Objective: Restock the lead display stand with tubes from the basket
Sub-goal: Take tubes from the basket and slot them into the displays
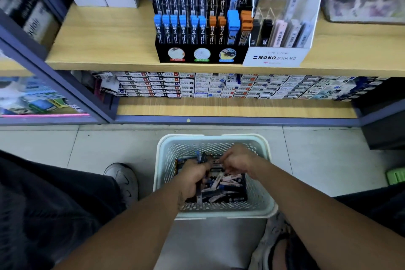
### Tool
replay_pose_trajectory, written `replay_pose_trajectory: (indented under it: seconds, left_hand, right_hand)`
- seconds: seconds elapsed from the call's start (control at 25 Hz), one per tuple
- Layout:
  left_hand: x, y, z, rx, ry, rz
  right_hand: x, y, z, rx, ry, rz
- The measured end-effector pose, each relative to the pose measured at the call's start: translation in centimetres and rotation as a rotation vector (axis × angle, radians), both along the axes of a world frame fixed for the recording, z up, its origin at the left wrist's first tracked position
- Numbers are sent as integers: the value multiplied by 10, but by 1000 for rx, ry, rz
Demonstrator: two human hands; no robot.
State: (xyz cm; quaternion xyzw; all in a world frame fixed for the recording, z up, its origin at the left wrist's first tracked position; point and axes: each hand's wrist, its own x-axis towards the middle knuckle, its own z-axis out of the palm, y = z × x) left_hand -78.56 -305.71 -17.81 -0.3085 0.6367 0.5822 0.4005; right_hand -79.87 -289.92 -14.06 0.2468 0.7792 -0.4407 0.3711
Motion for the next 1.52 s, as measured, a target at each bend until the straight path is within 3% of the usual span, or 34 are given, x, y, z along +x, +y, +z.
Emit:
replay_pose_trajectory:
  seconds: [0.2, 0.36, 0.56, 0.8, 1.04, 1.28, 1.52]
  left_hand:
    - [-13, -12, 56, 78, 63, -191]
    - [-24, -11, 111, 164, 160, -243]
    - [-40, -5, 189, 206, 351, -325]
    - [-86, 13, 294, 155, 540, -290]
    - [-142, 19, 359, 57, 700, -154]
    - [-178, 20, 370, 139, 689, -142]
    - [-196, 25, 374, 234, 710, -183]
  right_hand:
    - [-10, 6, 46, -8, -21, 274]
    - [-14, 20, 95, -249, 28, 42]
    - [-14, 22, 159, -493, 300, -323]
    - [-44, 36, 263, -519, 581, -413]
    - [-89, 59, 329, -388, 958, -420]
    - [-134, 58, 335, -96, 1066, -232]
    - [-157, 54, 318, 276, 1131, 112]
